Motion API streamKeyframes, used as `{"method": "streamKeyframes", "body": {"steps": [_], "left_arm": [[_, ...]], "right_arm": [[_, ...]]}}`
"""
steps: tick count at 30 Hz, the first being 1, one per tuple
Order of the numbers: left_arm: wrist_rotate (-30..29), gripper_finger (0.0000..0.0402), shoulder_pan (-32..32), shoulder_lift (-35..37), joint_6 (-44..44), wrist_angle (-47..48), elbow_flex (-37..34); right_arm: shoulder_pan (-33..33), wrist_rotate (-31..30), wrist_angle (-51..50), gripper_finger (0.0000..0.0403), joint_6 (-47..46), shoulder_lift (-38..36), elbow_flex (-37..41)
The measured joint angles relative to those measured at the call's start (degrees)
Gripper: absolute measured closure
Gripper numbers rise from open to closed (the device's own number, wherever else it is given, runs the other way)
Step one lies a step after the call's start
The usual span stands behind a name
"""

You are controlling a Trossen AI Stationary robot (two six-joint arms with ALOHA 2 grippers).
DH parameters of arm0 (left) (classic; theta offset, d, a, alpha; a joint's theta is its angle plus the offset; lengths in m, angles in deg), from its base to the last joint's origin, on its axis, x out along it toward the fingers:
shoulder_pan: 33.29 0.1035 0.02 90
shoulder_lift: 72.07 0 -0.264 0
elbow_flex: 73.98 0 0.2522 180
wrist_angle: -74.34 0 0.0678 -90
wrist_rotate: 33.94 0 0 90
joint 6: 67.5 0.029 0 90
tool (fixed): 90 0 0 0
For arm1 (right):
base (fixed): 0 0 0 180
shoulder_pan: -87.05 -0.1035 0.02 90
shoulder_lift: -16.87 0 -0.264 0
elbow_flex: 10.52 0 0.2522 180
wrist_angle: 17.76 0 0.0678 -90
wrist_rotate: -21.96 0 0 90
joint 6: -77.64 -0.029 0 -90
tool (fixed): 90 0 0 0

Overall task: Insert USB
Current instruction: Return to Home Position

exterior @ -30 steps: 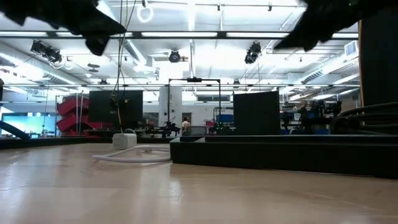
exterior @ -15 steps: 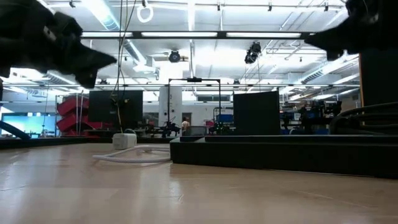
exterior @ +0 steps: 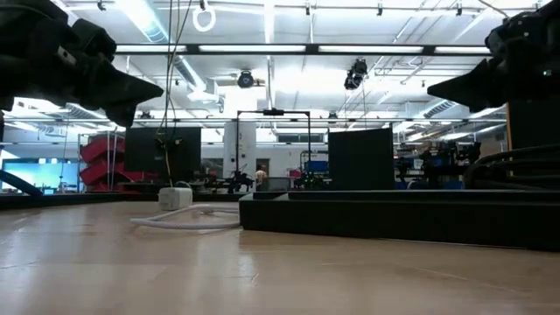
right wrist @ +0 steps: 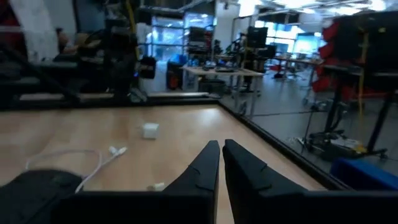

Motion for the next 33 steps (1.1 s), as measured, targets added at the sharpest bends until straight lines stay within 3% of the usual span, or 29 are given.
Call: {"method": "streamKeyframes", "body": {"steps": [5,15,19,26,33], "left_arm": [[0.4,0.0401,0.0,0.0,2.6,-0.1,0.0],[1.2,0.0401,0.0,1.6,3.9,0.8,0.0],[1.4,0.0401,0.0,6.5,3.5,9.8,2.4],[1.6,0.0401,0.0,21.4,2.1,26.9,6.9],[-1.7,0.0401,0.1,21.8,3.6,24.6,5.1]], "right_arm": [[0.9,0.1,-0.1,0.0403,-5.1,1.6,0.0],[1.0,0.1,-0.1,0.0402,-4.3,3.8,0.0],[1.0,0.0,0.1,0.0397,-4.3,3.8,0.0],[1.0,0.0,0.5,0.0396,-4.3,3.8,0.0],[1.0,0.0,0.8,0.0396,-4.2,4.1,0.0]]}}
